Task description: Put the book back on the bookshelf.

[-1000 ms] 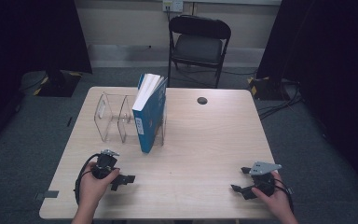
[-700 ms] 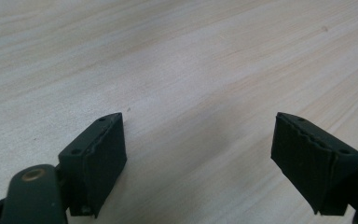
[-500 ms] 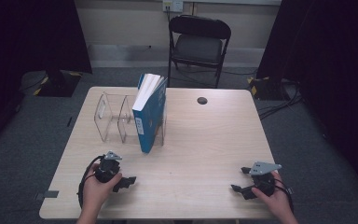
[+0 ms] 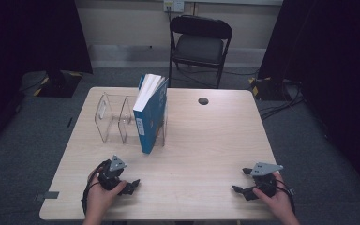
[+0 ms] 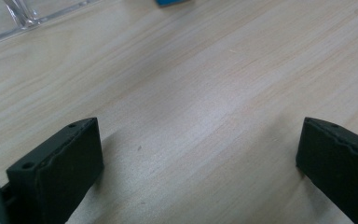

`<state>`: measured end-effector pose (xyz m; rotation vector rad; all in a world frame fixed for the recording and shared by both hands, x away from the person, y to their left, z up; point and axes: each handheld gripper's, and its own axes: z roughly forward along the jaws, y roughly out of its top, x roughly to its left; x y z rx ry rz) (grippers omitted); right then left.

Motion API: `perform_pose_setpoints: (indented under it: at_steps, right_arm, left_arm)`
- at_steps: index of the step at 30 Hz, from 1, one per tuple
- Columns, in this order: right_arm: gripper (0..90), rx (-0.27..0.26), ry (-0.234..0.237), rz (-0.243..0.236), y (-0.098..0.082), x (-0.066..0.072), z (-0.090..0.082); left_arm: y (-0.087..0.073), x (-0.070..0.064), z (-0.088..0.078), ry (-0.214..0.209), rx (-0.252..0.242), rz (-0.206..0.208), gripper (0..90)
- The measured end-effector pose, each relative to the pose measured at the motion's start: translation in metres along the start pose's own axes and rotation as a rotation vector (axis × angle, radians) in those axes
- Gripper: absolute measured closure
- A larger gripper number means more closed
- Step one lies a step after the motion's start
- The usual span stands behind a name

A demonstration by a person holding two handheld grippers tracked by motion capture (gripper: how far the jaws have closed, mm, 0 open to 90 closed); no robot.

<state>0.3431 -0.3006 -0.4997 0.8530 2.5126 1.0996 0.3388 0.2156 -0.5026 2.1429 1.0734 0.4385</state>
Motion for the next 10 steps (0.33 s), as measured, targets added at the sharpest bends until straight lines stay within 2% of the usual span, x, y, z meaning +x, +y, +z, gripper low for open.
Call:
perform_pose_setpoints:
  at_steps: [10]
  right_arm:
    - [15.3,0.000,0.001,0.000,0.0000,0.0000,0.0000]
  left_arm:
    - [-0.0002,-0.0004,-0.0003,0.004,0.005,0.000,0.0]
